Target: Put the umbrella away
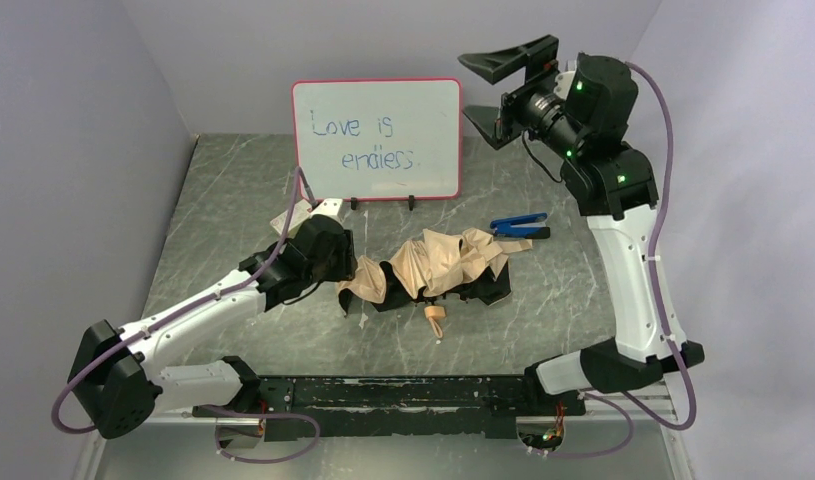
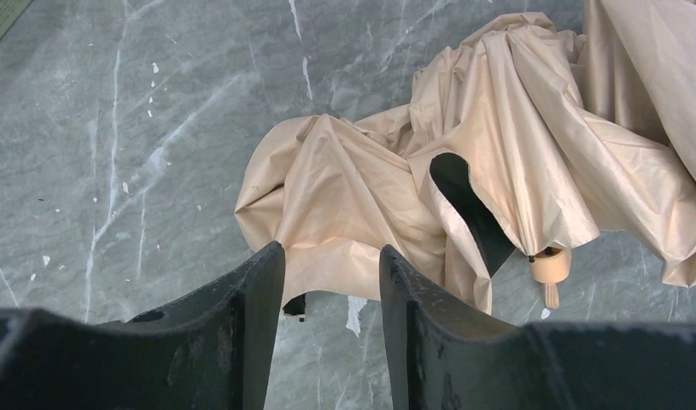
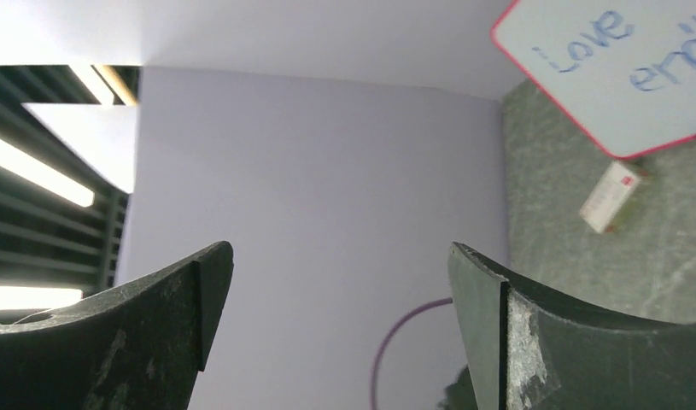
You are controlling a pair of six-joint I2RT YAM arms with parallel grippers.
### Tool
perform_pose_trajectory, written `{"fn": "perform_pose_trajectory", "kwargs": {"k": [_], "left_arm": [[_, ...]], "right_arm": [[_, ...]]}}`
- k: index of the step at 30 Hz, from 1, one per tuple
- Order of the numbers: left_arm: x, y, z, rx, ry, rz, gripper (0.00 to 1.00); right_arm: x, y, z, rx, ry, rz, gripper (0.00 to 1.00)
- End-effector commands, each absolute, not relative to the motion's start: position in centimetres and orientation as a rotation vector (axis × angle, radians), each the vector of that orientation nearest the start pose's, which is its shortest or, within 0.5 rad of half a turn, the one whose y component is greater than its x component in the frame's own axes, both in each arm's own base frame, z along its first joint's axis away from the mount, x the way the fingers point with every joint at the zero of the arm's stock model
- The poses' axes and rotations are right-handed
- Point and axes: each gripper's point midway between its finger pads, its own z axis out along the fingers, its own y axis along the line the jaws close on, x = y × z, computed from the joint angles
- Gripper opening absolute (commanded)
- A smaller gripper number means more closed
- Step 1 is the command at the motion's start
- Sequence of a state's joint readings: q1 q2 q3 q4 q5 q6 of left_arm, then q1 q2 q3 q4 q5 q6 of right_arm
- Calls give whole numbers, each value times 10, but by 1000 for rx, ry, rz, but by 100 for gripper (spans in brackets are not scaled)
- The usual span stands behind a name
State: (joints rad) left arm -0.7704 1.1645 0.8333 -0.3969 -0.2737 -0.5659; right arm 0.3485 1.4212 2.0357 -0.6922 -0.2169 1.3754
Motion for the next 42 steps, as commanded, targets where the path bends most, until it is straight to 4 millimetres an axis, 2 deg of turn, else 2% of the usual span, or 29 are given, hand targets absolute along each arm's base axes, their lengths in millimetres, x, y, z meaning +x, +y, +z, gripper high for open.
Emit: {"fn": "perform_pose_trajectory", "kwargs": {"k": [1, 2, 4, 8, 11, 15, 19, 21, 22, 25, 27, 32, 34, 35, 38, 42], "left_arm": [[261, -217, 166, 54, 2219, -452, 49], [260, -216, 166, 50, 2216, -454, 49], [259, -213, 169, 49, 2211, -450, 50], [257, -203, 171, 24, 2207, -411, 51], [260, -208, 184, 44, 2189, -431, 50], [263, -196, 195, 30, 2150, -366, 53], [267, -199, 187, 67, 2137, -367, 54], [267, -201, 177, 77, 2182, -343, 52], [267, -200, 172, 81, 2206, -321, 52], [266, -194, 159, 72, 2239, -262, 51], [266, -187, 150, 52, 2254, -224, 50], [259, -164, 115, -35, 2365, -125, 41], [256, -160, 100, -56, 2404, -136, 34], [254, -160, 93, -62, 2425, -142, 29], [244, -161, 75, -61, 2478, -169, 19], [231, -161, 51, -71, 2527, -195, 15]], "right_arm": [[334, 195, 500, 717, 1749, 1321, 100], [334, 190, 482, 713, 1755, 1268, 100], [334, 172, 461, 668, 1734, 1124, 100], [330, 125, 405, 602, 1791, 721, 100], [322, 92, 362, 546, 1874, 438, 100], [317, 75, 305, 497, 2010, 241, 100], [324, 55, 263, 452, 2111, 18, 99], [328, 45, 241, 437, 2166, -84, 94], [330, 40, 230, 427, 2196, -122, 88], [336, 29, 194, 426, 2287, -168, 64], [341, 27, 171, 429, 2341, -144, 53], [354, 28, 128, 466, 2405, -135, 33], [358, 30, 109, 482, 2443, -120, 21], [358, 30, 101, 485, 2462, -120, 17], [359, 31, 77, 505, 2498, -129, 16], [357, 25, 52, 534, 2527, -180, 15]]}}
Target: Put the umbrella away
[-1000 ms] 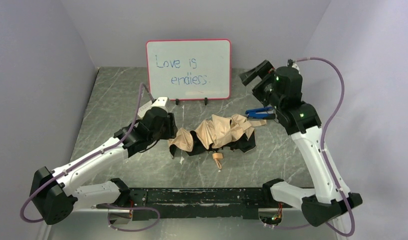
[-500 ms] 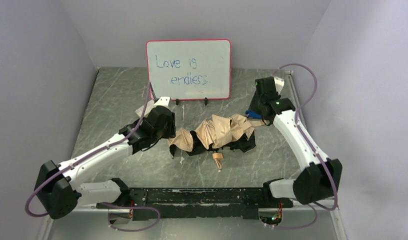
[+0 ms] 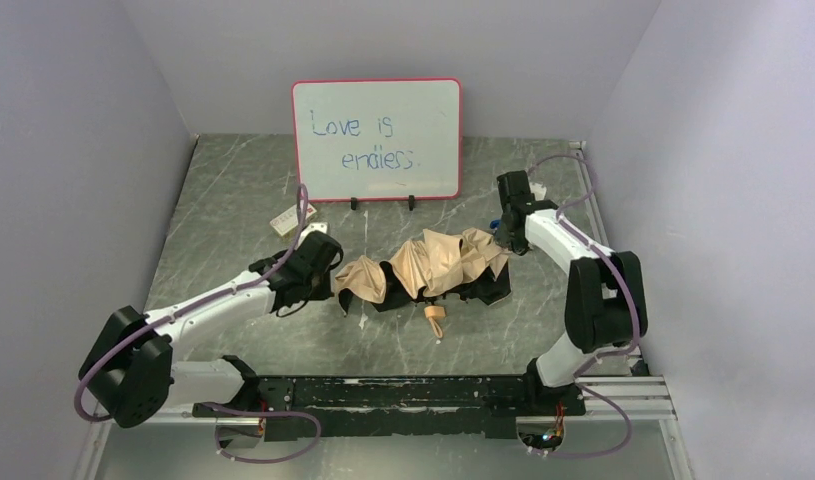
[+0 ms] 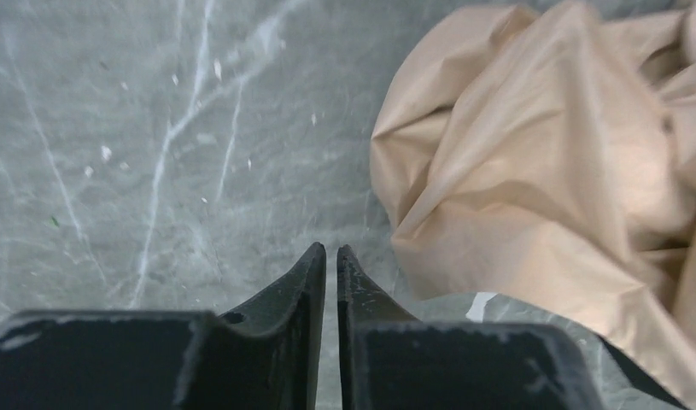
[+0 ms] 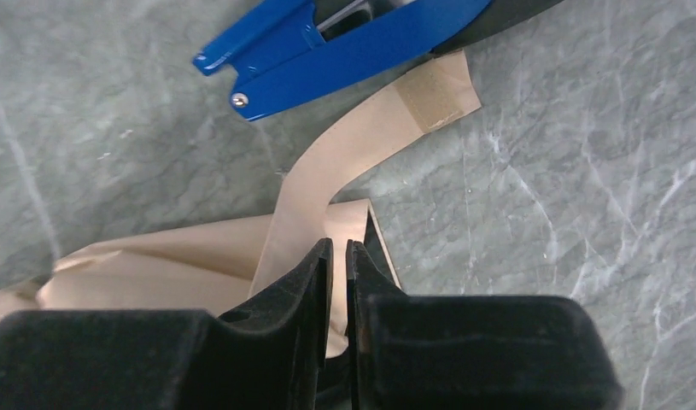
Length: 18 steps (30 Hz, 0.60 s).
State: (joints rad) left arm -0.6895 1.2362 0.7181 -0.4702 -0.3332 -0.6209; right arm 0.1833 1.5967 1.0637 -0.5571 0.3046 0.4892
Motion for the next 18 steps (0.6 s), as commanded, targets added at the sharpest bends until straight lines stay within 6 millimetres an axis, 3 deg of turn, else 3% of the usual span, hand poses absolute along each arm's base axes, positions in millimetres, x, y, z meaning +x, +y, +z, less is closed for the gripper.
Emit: {"fn": "perform_pose_trajectory", "kwargs": {"k": [1, 4, 10, 15, 18], "left_arm": [[230, -162, 46, -70, 2537, -202, 14], [231, -169, 36, -65, 2543, -230, 11], [256, -194, 24, -27, 2526, -270, 10], [275, -217, 13, 6, 2520, -320, 9], [285, -233, 6, 22, 2527, -359, 9]], "right_arm": [[358, 24, 47, 535, 2536, -187, 15], [357, 26, 32, 531, 2568, -186, 14], [341, 45, 8, 482, 2671, -65, 11], [317, 73, 1, 447, 2721, 134, 11], [302, 100, 3, 399, 2732, 266, 11]]}}
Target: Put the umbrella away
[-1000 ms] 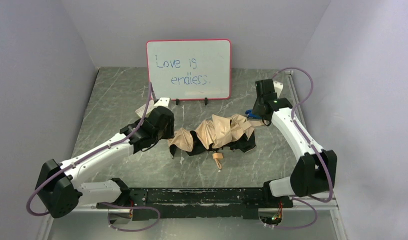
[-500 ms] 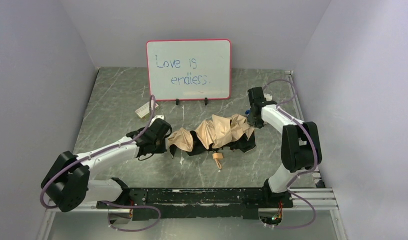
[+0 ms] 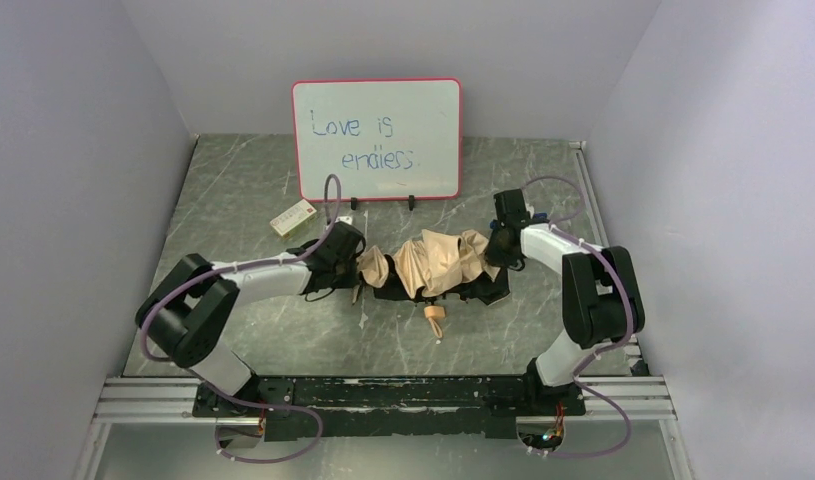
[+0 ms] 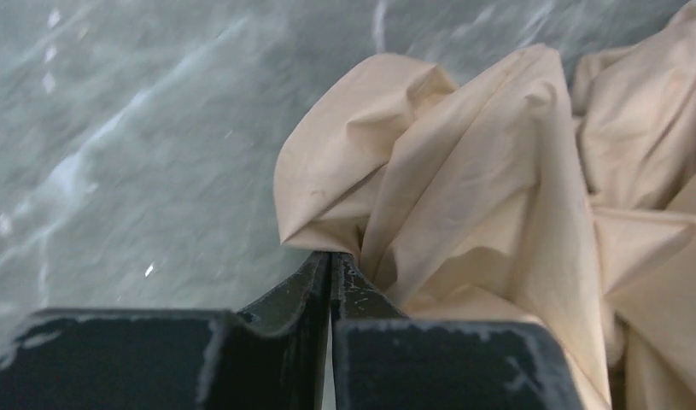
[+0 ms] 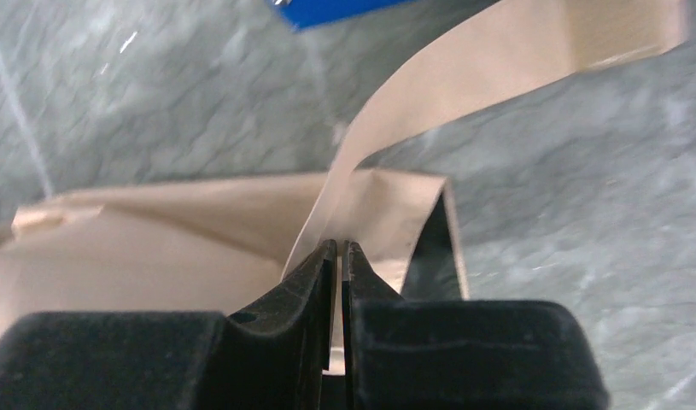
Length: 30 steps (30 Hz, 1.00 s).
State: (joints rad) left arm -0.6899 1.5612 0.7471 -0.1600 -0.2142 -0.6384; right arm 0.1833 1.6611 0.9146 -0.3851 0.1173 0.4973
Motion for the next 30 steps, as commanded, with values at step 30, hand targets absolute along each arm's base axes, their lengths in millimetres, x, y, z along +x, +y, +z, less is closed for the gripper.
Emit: {"fn": "perform_pose_trajectory", "kwargs": {"k": [30], "left_arm": [[319, -306, 59, 447, 2391, -524, 19]], "right_arm": [[201, 263, 68, -126, 2554, 792, 42]]}}
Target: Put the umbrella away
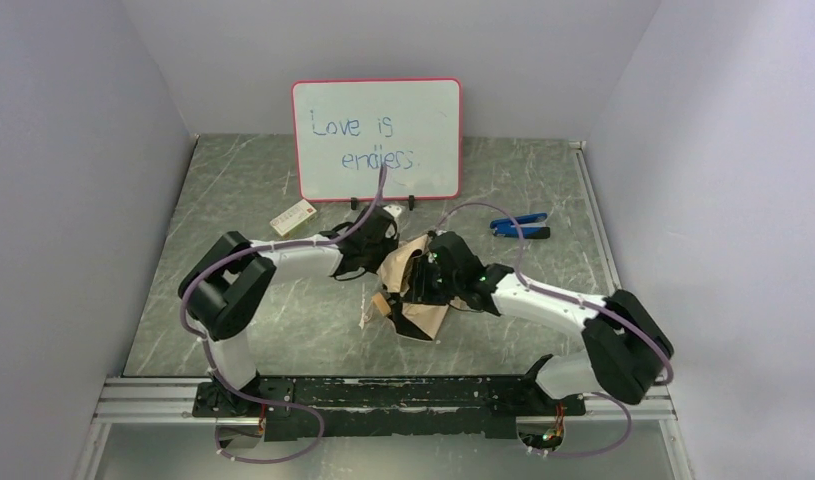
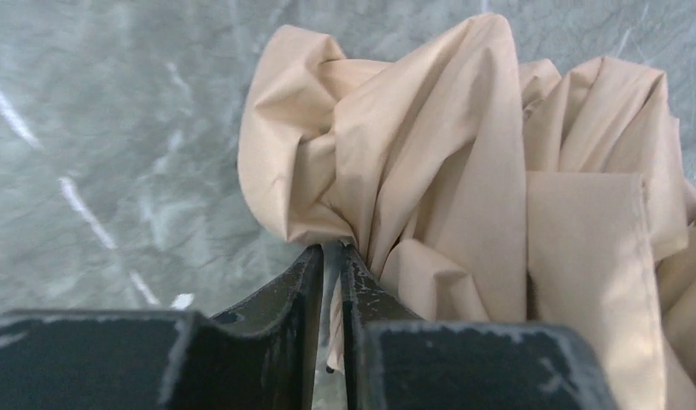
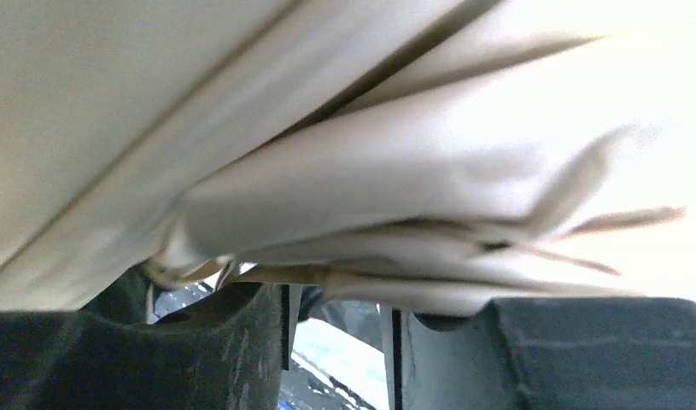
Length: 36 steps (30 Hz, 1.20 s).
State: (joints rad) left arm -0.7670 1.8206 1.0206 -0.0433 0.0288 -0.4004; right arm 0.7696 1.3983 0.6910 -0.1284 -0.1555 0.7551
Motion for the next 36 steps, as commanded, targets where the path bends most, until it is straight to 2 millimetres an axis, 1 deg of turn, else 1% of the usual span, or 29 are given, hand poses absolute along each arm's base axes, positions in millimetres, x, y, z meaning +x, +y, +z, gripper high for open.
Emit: {"fn": "perform_pose_trajectory", "kwargs": {"k": [1, 3, 6, 10, 14, 16, 18, 20, 22, 23, 25, 27, 31, 33, 35, 36], "left_arm": [[324, -300, 65, 439, 2383, -508, 21], [331, -291, 77, 432, 2362, -481, 26], [338, -278, 98, 408, 2324, -442, 31], [336, -263, 115, 370, 2310, -421, 33], [321, -244, 120, 300, 2322, -390, 34], [310, -234, 119, 258, 2336, -385, 34], [299, -221, 117, 199, 2354, -366, 33], [289, -208, 115, 131, 2369, -343, 30], [277, -197, 113, 69, 2383, -341, 24], [269, -194, 109, 45, 2397, -349, 21], [254, -193, 106, 11, 2402, -414, 16], [240, -199, 98, 0, 2411, -471, 13], [217, -226, 80, 44, 2443, -523, 9], [212, -238, 71, 61, 2455, -519, 7], [213, -243, 59, 55, 2478, -505, 7], [214, -245, 54, 55, 2486, -496, 6]], "right_arm": [[196, 258, 70, -131, 2554, 788, 43], [189, 250, 74, -139, 2560, 774, 46], [183, 236, 85, -141, 2562, 727, 50], [183, 212, 104, -123, 2551, 596, 56], [184, 193, 125, -130, 2540, 486, 60], [186, 177, 132, -87, 2539, 390, 61], [195, 159, 142, -17, 2497, 272, 62], [205, 145, 154, 50, 2444, 185, 60], [216, 136, 163, 98, 2394, 126, 55], [223, 133, 165, 121, 2373, 110, 52], [239, 130, 162, 141, 2361, 104, 47], [259, 128, 150, 154, 2384, 140, 43], [299, 129, 121, 169, 2411, 242, 40], [314, 137, 106, 121, 2438, 287, 39], [325, 148, 93, 65, 2472, 336, 39], [329, 153, 82, 38, 2504, 355, 39]]}}
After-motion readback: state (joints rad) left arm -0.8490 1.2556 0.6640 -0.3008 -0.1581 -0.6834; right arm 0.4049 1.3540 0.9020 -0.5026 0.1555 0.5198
